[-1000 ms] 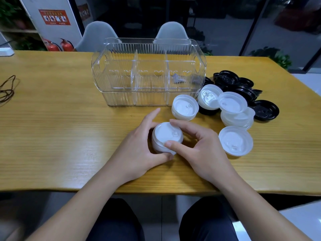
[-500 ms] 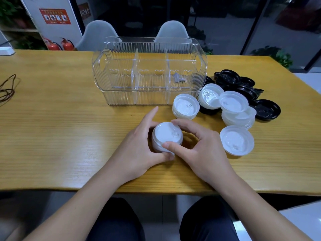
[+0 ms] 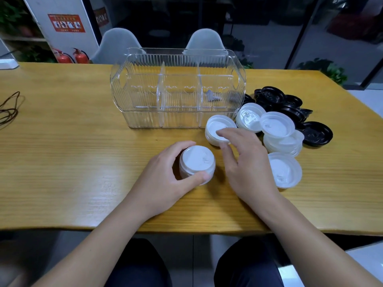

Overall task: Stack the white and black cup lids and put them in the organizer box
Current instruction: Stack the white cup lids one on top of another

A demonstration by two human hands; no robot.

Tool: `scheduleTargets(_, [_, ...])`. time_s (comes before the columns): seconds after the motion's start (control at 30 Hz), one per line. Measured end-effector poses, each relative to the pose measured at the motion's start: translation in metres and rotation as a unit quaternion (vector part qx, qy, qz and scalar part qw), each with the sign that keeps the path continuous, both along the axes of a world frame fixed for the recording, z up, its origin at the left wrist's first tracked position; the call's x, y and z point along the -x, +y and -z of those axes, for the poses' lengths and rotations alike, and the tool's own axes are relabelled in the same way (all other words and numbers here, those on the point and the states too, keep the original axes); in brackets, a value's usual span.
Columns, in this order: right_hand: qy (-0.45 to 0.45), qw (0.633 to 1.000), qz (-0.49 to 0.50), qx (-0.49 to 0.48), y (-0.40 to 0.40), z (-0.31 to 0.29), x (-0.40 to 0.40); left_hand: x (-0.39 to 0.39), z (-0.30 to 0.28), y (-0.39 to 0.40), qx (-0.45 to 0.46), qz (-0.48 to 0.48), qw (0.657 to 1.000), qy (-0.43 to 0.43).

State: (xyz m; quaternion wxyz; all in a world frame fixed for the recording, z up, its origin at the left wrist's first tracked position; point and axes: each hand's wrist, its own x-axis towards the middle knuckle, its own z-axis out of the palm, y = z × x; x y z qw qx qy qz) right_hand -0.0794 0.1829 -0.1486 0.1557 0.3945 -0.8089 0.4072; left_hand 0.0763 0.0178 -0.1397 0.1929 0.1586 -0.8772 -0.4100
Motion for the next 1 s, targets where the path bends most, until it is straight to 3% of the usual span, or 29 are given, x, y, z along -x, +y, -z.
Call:
scheduleTargets(0.17, [0.133,0.979,0.08,-0.129,-0.015,0.005,0.027,0.0,-0.001,-0.001,-0.002,-0.017,1.0,0.0])
scheduleTargets(0.33, [0.182,0.973,0.08,-0.118,-0.014,0.005,0.03,0.0,-0.002,0.0,-0.006,-0.017,1.0,-0.002])
scheduleTargets(0.83, [0.105,0.993,0.044,-0.026,-0.004,0.005,0.027,-0.002,-0.001,-0.001,-0.02,-0.007,1.0,-0.01])
scheduleTargets(1.0, [0.116,0.993,0.037,0.006,-0.001,0.0,0.022,0.004,0.0,-0.005,-0.066,-0.01,0.998,0.017])
